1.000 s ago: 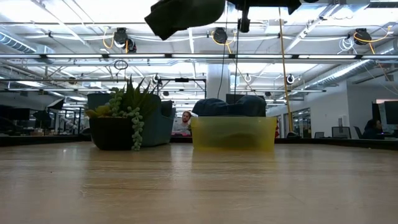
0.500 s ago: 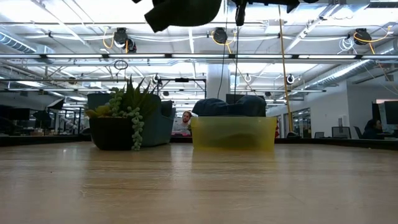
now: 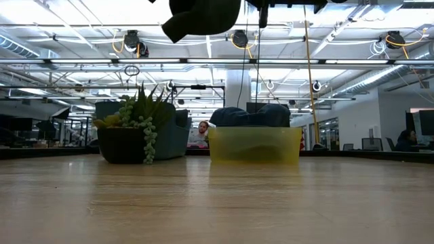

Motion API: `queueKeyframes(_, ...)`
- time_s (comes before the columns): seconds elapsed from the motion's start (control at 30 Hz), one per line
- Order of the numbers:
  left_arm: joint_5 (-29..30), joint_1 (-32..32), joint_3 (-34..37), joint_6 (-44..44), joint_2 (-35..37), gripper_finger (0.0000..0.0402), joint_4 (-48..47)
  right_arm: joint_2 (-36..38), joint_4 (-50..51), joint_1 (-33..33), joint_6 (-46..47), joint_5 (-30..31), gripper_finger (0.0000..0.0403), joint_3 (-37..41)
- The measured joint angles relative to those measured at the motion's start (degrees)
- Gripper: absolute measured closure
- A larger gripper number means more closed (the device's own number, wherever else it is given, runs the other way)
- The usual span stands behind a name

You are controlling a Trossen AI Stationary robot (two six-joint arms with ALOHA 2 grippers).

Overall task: Pick & Place hat
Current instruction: Put the black cap into the blue bin

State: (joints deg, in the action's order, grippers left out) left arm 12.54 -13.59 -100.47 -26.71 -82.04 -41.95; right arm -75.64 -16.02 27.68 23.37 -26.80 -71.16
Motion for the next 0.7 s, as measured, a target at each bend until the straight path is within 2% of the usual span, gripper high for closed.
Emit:
queueKeyframes(0.17,2.44,0.01,-0.09,1.33,-1.2,0.0121,0.48,0.0,-1.79,-0.07,3.26,-0.21,0.0403,0.0)
queueKeyframes(0.47,2.4,0.48,-0.02,2.75,-2.65,0.0135,2.64,0.0,-3.67,-1.29,4.44,-0.23,0.0403,0.0)
queueKeyframes(0.6,3.11,0.6,-0.02,2.59,-2.65,0.0172,2.68,-0.01,-2.37,-1.49,4.44,0.02,0.0403,0.0)
queueKeyframes(0.7,2.12,0.6,-0.02,2.56,-2.65,0.0217,2.92,-0.02,-2.35,-1.5,4.44,0.05,0.0403,0.0)
